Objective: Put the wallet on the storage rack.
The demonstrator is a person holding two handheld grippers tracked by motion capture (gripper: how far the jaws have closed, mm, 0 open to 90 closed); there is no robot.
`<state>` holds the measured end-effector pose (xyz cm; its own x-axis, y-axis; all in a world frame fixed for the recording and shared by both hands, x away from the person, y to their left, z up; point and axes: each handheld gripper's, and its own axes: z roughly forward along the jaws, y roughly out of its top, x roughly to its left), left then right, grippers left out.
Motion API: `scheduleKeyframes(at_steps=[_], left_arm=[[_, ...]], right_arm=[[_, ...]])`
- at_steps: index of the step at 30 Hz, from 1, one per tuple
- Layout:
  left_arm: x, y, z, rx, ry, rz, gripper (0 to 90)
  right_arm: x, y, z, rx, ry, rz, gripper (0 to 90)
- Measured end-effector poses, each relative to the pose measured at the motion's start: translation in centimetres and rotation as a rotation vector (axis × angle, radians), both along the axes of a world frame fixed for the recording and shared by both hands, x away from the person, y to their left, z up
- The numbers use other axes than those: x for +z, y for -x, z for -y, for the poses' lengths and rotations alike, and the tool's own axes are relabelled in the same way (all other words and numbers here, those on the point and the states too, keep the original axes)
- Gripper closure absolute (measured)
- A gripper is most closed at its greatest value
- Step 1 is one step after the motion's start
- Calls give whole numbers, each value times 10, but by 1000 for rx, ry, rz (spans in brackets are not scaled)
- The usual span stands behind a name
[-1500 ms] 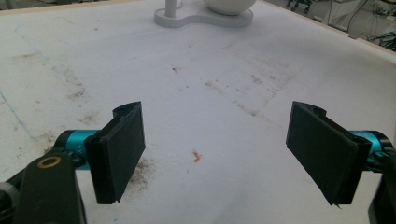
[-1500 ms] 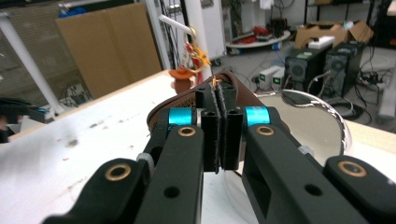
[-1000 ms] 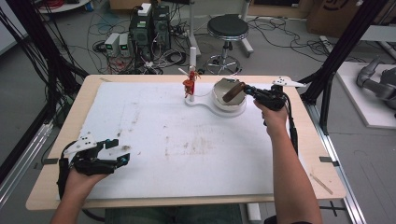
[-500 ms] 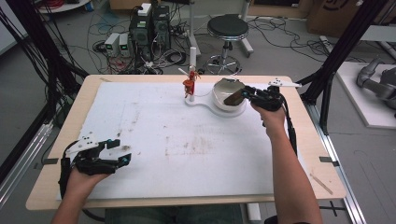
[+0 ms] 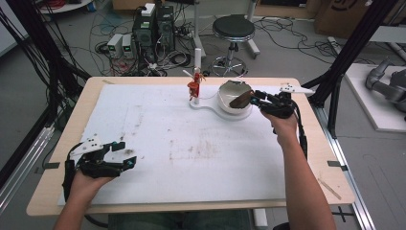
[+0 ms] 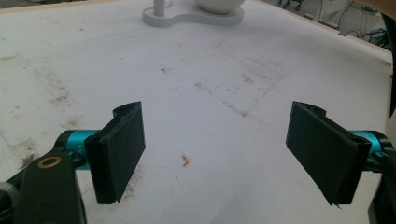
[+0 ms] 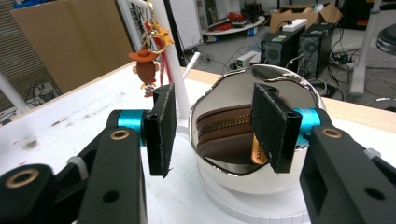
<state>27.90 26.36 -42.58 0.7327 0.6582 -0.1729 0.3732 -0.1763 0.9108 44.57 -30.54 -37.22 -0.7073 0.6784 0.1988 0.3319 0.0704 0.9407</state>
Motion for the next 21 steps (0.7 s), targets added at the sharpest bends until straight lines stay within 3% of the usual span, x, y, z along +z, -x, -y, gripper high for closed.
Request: scheduleKeyframes(at_steps=[12, 21], left_arm=[[1, -18, 18, -51, 4, -2, 196], [1, -29, 30, -87, 5, -4, 196]], right_arm=[[6, 26, 8, 10, 4, 33, 455], [-2, 46, 13, 40, 27, 27, 422]])
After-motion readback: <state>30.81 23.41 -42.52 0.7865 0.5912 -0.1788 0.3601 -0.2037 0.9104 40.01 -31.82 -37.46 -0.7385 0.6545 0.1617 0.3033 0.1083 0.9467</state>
